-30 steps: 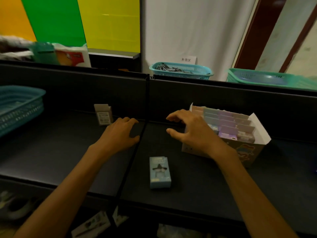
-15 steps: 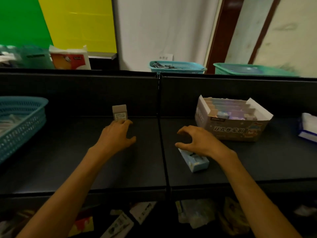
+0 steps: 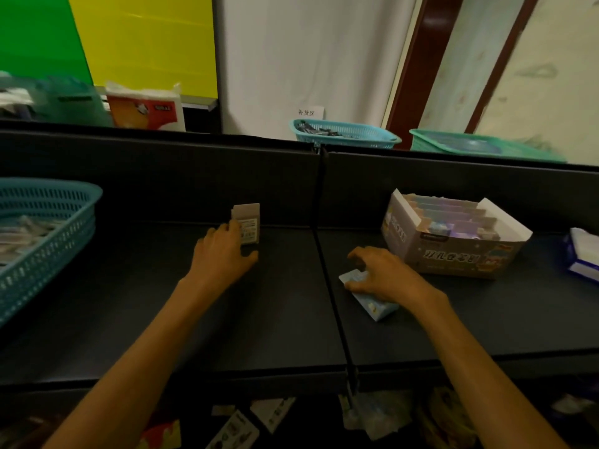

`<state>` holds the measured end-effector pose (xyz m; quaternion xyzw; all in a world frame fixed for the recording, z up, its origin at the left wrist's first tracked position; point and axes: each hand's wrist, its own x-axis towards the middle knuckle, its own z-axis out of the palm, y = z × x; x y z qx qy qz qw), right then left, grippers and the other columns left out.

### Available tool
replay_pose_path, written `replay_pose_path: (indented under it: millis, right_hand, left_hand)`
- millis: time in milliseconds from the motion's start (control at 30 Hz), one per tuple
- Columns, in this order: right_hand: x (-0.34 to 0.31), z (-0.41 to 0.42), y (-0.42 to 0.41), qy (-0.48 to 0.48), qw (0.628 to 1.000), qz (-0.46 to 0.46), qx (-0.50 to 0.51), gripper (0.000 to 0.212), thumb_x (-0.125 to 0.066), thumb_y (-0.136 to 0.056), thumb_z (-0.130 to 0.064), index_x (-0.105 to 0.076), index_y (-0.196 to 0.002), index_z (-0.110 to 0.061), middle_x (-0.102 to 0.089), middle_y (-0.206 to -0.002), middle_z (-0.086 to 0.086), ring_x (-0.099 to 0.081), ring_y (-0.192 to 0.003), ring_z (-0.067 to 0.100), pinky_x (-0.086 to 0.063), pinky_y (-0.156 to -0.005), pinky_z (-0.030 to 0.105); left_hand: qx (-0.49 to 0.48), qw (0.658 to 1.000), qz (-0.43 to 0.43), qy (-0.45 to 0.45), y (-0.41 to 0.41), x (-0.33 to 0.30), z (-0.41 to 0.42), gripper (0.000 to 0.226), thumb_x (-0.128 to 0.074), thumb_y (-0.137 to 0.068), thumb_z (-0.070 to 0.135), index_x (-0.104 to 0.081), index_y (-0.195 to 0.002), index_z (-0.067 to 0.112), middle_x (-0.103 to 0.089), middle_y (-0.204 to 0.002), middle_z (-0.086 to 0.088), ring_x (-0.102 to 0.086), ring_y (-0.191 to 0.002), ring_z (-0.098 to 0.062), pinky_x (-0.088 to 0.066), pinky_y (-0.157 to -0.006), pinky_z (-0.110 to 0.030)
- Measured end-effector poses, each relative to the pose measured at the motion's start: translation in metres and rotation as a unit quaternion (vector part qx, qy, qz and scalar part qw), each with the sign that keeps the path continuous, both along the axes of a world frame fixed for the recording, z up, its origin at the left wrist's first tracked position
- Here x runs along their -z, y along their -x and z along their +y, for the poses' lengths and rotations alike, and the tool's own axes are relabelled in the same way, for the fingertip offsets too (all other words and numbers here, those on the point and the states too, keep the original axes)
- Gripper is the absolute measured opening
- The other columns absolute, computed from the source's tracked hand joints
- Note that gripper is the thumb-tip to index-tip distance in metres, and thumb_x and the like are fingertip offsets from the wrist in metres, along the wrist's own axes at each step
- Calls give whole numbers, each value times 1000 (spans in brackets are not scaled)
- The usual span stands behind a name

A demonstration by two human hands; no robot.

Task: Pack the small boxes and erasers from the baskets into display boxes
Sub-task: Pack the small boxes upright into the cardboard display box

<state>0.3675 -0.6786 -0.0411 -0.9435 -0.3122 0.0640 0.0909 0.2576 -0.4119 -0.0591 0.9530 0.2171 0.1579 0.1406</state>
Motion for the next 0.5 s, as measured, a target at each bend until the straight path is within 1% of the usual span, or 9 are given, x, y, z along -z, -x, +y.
replay_pose_path:
  millis: [133,200,267,367,433,500]
  right_hand:
    - [1,17,-8,-45,999,-1,-9,63,-68,-82,-42,-40,-137,-28,-42,-138,-2,-45,-124,19,-46,-97,36]
    - [4,20,-12,-37,999,-4,-11,64,-67,-82,-44,-39,-138,-27,-40,-139,-2,-43,-126,19,-45,-98,36]
    - [5,20,-17,-3,1000,-20,-7,67,-65,-81,-51,-38,-139,-28,-40,-140,-2,-44,-125,20,-44,-99,38]
    - [5,15,-24,32,999,-7,0,70,-63,-81,-55,-35,-140,-30,-43,-140,0,-48,-123,20,-45,-97,38]
    - [6,13,-27,33,999,21,4,71,-64,-81,-53,-34,-141,-30,-44,-140,1,-50,-120,20,-49,-94,37]
    - [7,13,-30,21,999,40,6,70,-66,-80,-50,-36,-140,-29,-44,-141,2,-51,-119,20,-51,-92,37]
  left_hand:
    - [-32,994,-59,85,-12,3,7,78,-72,-76,42,-31,-135,13,-48,-133,-12,-50,-120,-30,-47,-95,-49]
    - [-47,990,-72,116,-21,3,7,85,-73,-73,46,-28,-137,13,-46,-135,-13,-49,-121,-32,-46,-96,-50]
    - [-58,984,-91,140,-29,4,5,88,-74,-71,48,-28,-137,14,-46,-135,-12,-50,-120,-31,-46,-96,-50]
    - [-64,976,-128,162,-40,4,3,84,-75,-70,47,-30,-134,17,-46,-133,-11,-50,-119,-30,-47,-94,-50]
    - [-66,973,-144,166,-45,5,4,80,-74,-72,44,-31,-133,16,-47,-132,-11,-51,-118,-30,-48,-94,-50]
    - [-57,973,-146,168,-49,5,4,74,-74,-75,36,-33,-132,14,-48,-132,-12,-51,-118,-30,-48,-94,-47]
